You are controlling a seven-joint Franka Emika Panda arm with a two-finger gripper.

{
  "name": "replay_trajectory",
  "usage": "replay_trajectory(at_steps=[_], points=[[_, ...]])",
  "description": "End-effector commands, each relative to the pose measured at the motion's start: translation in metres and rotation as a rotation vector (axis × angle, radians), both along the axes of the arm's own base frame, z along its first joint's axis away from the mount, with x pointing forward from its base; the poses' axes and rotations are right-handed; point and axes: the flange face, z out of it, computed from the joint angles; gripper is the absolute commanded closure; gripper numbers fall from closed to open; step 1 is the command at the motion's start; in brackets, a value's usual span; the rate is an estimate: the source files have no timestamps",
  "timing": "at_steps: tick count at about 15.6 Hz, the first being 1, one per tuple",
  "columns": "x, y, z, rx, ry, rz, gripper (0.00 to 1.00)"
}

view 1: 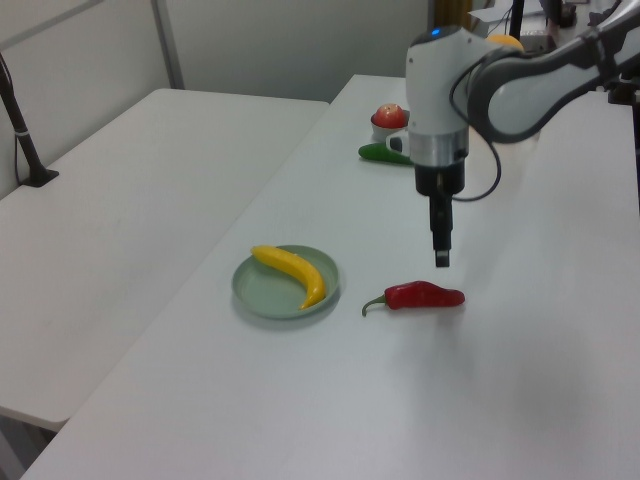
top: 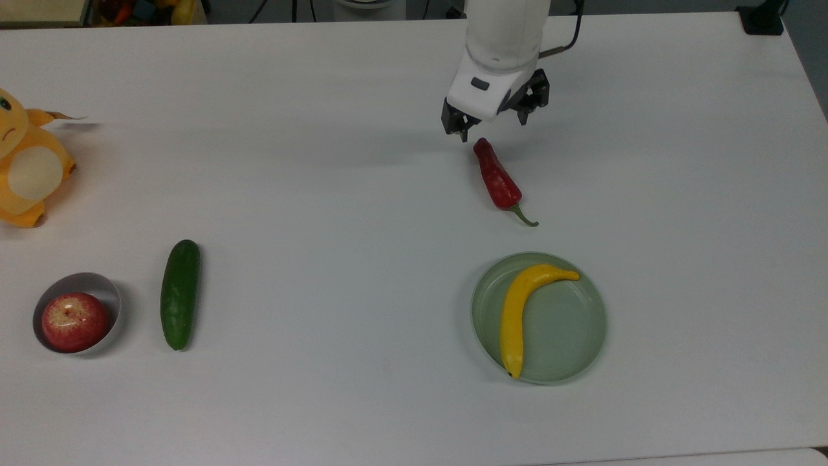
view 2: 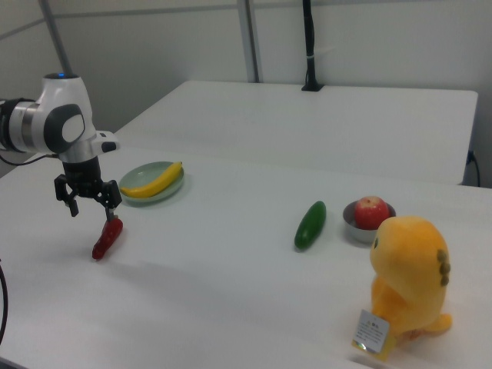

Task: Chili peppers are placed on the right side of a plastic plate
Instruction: 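Move the gripper down over the red chili pepper, then close the gripper on the red chili pepper's body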

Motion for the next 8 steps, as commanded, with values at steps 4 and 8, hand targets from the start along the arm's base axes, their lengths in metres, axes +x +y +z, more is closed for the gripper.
replay_trajectory(at_steps=[4,8], points=[[0.009,0.012,-0.033,0.004,-0.074,-0.051,0.0],[0.006,0.017,-0.049,-0.001,-0.119,-0.079,0.0]])
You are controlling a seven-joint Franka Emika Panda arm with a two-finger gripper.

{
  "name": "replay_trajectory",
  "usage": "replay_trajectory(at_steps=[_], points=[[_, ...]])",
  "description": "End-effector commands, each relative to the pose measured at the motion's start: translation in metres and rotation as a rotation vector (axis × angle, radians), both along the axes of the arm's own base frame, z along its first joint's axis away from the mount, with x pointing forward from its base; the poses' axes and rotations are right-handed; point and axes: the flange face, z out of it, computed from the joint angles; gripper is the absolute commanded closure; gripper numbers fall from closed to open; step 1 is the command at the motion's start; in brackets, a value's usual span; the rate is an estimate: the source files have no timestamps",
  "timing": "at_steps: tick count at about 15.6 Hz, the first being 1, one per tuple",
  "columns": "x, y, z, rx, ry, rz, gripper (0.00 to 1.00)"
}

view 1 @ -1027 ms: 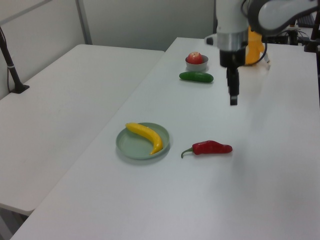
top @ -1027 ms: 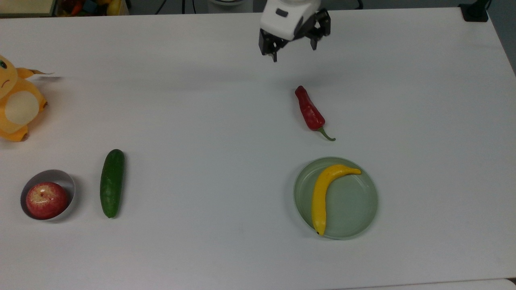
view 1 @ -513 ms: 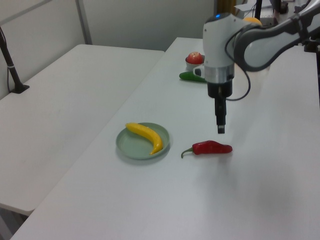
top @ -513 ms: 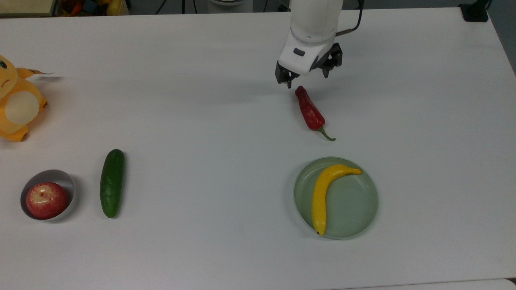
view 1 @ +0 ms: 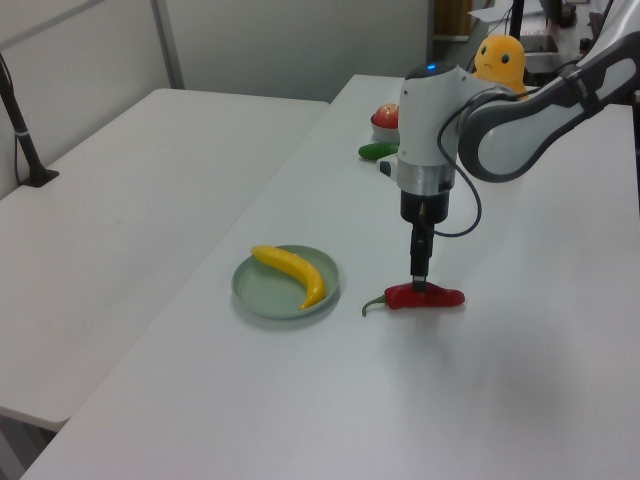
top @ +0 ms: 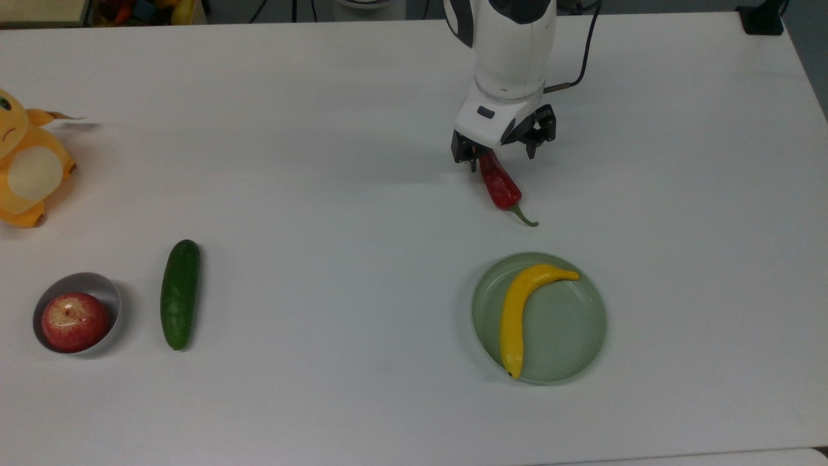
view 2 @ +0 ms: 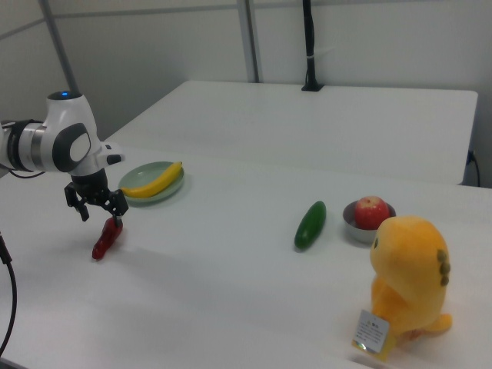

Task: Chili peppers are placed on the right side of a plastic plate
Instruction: 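Close the gripper on the red chili pepper's body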

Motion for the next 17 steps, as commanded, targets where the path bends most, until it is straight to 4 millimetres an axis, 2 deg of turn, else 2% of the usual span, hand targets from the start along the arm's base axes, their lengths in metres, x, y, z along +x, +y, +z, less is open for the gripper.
replay_trajectory(at_steps=[1,5,12,14,16,17], points=[[-0.01,0.008,-0.015,-0.033,-0.033,0.0,0.0],[-0.011,0.009,-0.021,-0.041,-0.025,0.005,0.07],[-0.017,0.008,-0.03,-0.085,-0.025,0.043,0.36],[-0.019,0.006,-0.033,-0.101,-0.026,0.055,0.5],[-0.021,0.011,-0.034,-0.108,-0.029,0.072,0.71],[-0.02,0.01,-0.034,-0.108,-0.029,0.071,0.86]])
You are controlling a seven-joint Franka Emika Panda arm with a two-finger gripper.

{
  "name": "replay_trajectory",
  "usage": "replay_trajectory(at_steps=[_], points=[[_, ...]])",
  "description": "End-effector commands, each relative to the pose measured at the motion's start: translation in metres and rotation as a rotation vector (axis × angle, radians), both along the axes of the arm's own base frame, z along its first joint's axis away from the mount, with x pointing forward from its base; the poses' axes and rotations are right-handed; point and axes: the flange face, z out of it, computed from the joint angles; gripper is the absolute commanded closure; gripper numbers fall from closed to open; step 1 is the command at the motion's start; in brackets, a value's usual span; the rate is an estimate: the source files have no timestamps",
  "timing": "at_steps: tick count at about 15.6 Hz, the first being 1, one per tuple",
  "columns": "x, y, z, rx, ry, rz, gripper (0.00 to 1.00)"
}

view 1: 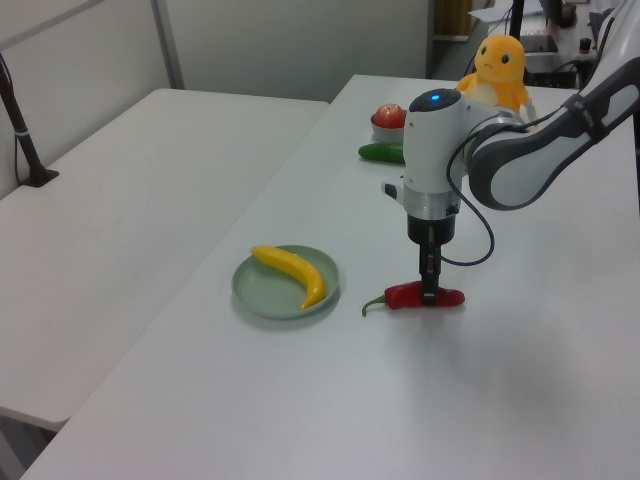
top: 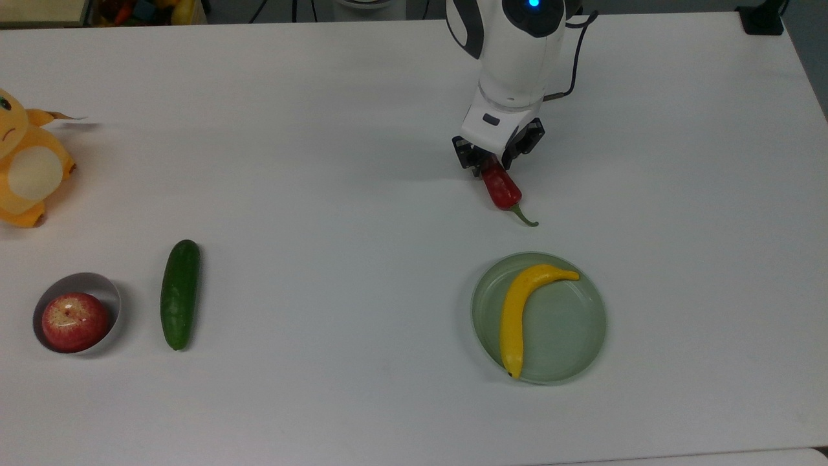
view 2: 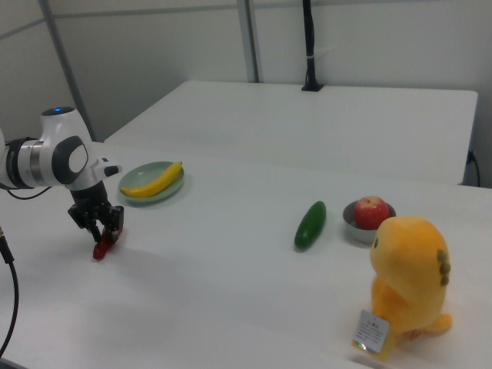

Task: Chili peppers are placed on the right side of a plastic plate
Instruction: 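Close the gripper on the red chili pepper's body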

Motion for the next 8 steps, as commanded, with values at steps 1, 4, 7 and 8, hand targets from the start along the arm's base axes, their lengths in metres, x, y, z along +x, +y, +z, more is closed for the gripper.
replay_trajectory(at_steps=[1,4,7,8], points=[[-0.007,0.005,-0.002,-0.009,-0.024,0.007,1.0],[-0.006,0.004,-0.001,-0.008,-0.025,0.005,1.0],[-0.003,0.002,0.008,0.0,-0.035,-0.005,1.0],[-0.002,0.002,0.012,0.008,-0.038,-0.013,1.0]])
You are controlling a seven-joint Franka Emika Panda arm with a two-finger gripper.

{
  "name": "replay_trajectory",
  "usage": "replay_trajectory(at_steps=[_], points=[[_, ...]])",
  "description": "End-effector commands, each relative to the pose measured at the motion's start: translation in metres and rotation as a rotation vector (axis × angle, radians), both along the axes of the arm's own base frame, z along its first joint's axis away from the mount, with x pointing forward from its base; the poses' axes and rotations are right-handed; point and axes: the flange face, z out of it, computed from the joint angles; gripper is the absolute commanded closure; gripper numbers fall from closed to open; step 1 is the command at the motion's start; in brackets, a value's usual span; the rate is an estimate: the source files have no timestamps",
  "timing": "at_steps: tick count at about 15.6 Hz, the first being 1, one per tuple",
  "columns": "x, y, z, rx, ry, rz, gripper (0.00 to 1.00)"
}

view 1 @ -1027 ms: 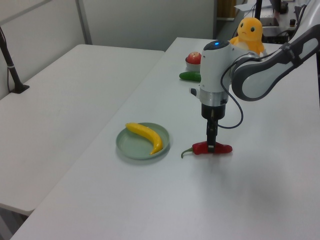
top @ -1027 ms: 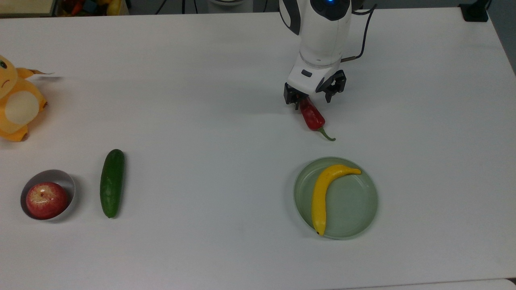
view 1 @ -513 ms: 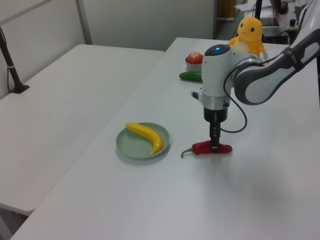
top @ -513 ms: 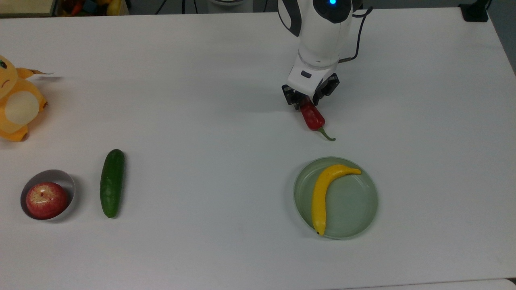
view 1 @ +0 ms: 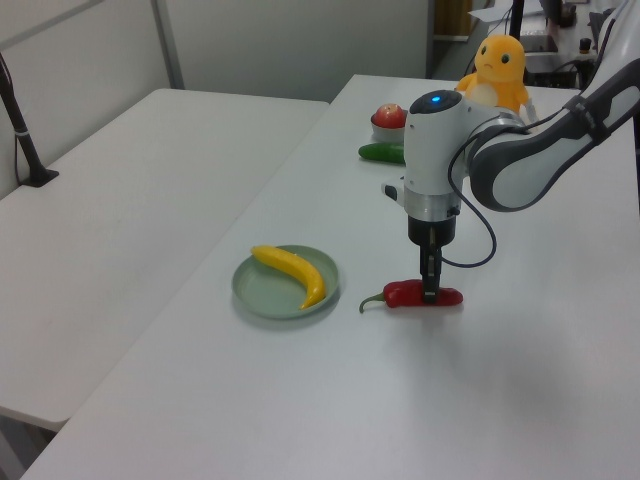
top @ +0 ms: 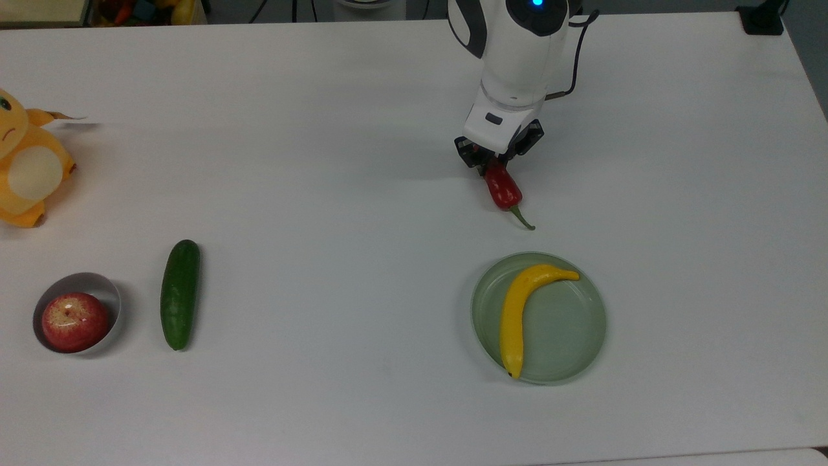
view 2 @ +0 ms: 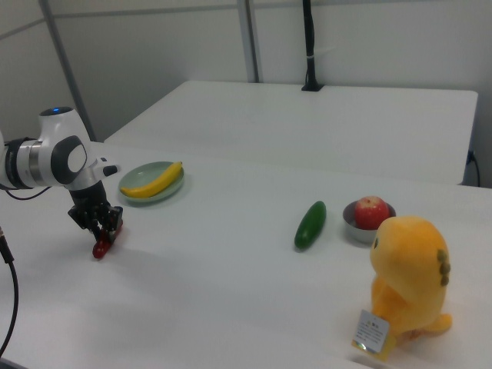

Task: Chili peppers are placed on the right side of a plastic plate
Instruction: 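Lift the chili pepper and carry it toward the green plate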

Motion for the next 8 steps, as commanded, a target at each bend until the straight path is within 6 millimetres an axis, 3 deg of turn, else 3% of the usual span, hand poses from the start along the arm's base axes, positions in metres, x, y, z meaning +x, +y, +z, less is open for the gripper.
replay_trajectory(at_steps=[1,5,8], points=[[0.0,-0.001,0.017,0.016,-0.041,-0.026,1.0],[0.01,-0.013,0.048,0.051,-0.081,-0.073,1.0],[0.033,-0.034,0.076,0.096,-0.13,-0.137,1.0]])
